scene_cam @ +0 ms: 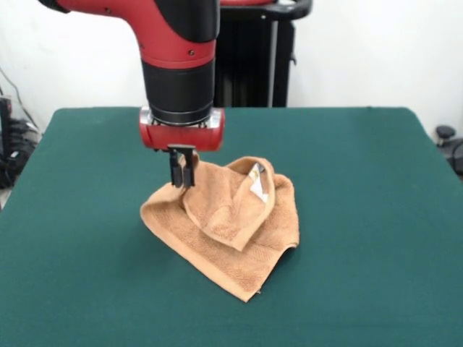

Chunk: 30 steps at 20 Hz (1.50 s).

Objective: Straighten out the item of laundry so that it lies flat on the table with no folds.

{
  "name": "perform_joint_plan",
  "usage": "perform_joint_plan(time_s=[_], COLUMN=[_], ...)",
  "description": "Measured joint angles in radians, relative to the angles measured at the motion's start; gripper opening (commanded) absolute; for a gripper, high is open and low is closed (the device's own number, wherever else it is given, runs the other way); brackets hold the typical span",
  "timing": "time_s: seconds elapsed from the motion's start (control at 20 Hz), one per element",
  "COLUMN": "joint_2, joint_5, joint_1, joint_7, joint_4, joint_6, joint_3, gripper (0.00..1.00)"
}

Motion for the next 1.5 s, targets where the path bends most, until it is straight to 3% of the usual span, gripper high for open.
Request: perform_joint_plan(time_s=[0.55,0.9,1.45,1.5], joint_2=[-0.005,-0.009,-0.010,-0.016], joint_5=[-0.070,-0.144,-0.233,-0.247], joint_1=[-0.109,-0.194,-0.237,-0.237], joint_7=[0.000,0.000,0.000,0.000], joint_4=[0.003,0.003,0.007,0.013], joint_6=[0.005,0.071,0.105,0.105], joint_3=[0.083,0.095,0.129,0.137], gripper=[0.00,0.00,0.00,1.00])
